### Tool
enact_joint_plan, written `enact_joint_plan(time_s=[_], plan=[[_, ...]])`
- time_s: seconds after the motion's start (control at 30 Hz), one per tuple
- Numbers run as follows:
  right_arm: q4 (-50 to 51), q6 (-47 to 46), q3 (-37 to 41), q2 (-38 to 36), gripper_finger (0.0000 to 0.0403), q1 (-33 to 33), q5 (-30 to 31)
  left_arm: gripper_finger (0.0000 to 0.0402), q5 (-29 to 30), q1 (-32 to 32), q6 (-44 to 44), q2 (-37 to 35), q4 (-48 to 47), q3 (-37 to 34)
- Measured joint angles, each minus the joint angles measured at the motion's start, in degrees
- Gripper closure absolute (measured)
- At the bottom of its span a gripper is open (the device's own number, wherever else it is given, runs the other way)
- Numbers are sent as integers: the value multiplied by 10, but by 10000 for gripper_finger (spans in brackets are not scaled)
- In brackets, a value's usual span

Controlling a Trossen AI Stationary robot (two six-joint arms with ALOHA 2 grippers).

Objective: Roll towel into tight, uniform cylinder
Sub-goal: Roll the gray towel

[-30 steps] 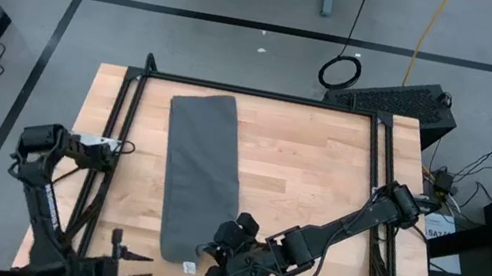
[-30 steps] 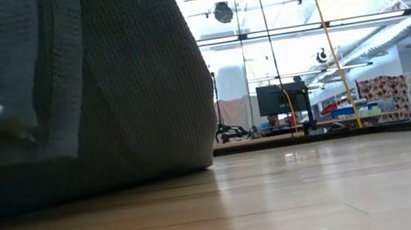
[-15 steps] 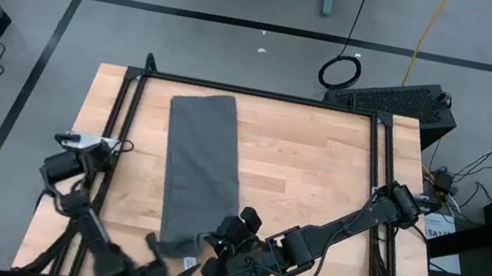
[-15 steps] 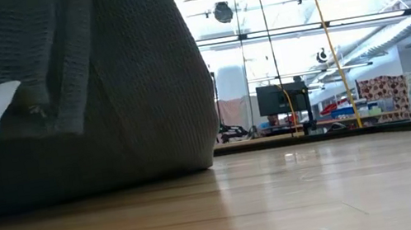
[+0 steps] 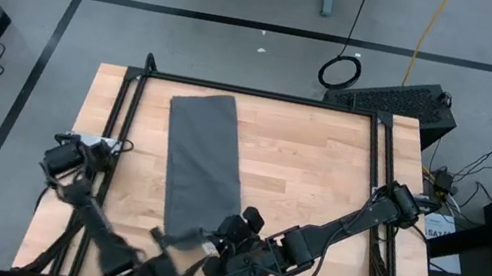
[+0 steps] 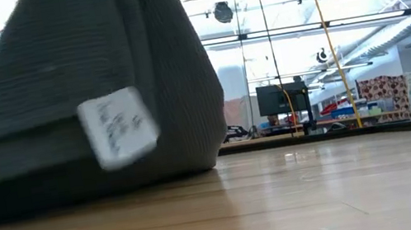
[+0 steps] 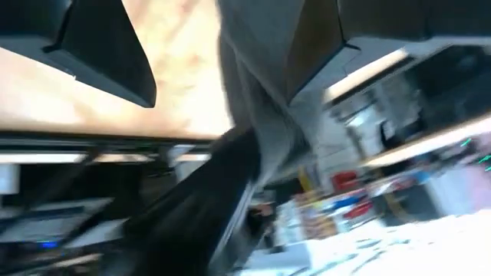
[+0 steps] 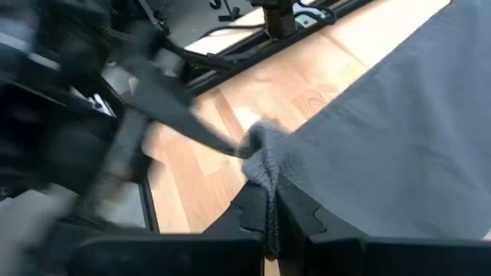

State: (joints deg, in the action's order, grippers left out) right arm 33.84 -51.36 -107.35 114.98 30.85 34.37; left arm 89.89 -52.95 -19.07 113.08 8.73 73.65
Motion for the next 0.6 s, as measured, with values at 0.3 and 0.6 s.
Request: enact_joint_plan(time_s=[0.3,0.6], plan=[[-6,5,0,0,403,0,7,107,-218,-108,133,0,-56,1],[-38,26,0,0,403,0,16,117,-395,-17,157,14,-105,6]])
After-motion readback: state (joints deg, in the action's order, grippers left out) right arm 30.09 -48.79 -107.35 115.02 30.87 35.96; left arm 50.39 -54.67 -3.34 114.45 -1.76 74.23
